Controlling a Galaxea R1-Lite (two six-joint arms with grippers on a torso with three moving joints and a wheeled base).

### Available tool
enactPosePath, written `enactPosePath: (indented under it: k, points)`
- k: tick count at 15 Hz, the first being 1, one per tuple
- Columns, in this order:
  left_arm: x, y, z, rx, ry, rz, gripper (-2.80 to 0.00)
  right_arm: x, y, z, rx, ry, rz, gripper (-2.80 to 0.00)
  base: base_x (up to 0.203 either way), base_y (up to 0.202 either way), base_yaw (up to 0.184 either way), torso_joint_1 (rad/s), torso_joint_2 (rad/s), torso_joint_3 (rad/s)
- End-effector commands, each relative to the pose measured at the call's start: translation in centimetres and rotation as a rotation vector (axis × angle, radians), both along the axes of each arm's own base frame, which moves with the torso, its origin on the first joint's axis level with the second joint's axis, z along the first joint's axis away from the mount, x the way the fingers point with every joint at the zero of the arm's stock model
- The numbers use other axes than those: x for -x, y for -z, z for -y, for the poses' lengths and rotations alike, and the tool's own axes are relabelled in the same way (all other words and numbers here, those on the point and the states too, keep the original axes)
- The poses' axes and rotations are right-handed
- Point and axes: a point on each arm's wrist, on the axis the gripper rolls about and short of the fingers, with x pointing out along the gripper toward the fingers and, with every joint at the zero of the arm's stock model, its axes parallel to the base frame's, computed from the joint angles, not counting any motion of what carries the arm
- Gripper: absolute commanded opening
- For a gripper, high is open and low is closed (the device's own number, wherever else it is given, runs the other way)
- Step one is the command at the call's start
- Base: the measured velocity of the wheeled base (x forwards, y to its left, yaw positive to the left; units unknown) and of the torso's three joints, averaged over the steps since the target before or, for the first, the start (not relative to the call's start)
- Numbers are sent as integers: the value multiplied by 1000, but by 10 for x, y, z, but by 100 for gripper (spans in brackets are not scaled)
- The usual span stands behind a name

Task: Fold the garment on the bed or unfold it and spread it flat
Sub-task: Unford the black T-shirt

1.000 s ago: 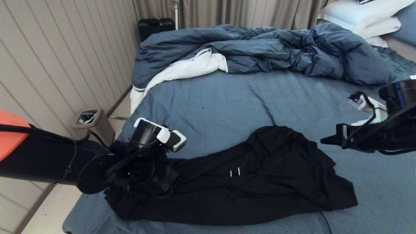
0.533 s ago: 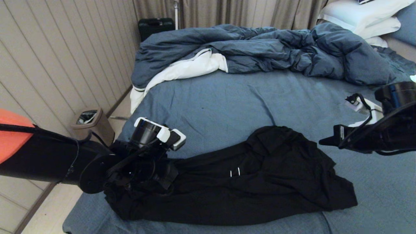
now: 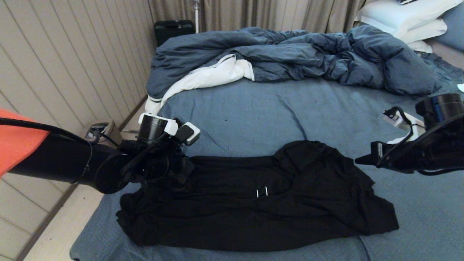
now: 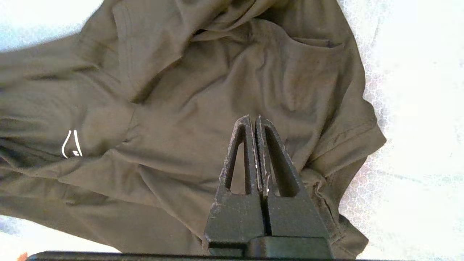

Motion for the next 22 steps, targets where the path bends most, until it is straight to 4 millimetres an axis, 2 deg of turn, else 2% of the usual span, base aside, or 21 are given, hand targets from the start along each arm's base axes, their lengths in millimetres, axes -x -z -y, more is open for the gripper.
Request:
enactPosePath:
  k: [1,3,7,11,14,15,18,22]
  points:
    - [-23,23,-10,-33,-24,-20,-280,0,1,0,-3,-3,-6,-280,0,0,0,0,0,0]
    - [-47,33,-23,-35,-55,-5,-280,-1,2,0,-3,-2,-8,-280,0,0,0,0,0,0]
    - [-78,26,-32,2,-68,52,-280,-2,3,0,-5,-2,-12,-280,0,0,0,0,0,0]
    - [-94,26,-34,-4,-73,83,-280,-4,7,0,-5,-4,-22,-280,0,0,0,0,0,0]
    - [-96,24,-33,-10,-93,89,-280,-4,7,0,-5,-4,-24,-280,0,0,0,0,0,0]
    - [-93,22,-34,-12,-100,95,0,-5,7,0,-5,-4,-22,-280,0,0,0,0,0,0]
    - [-91,14,-35,-7,-113,97,0,-4,6,0,-5,-4,-21,-280,0,0,0,0,0,0]
    - [-76,-12,-40,58,-139,30,0,-4,6,0,-6,-2,-22,-280,0,0,0,0,0,0]
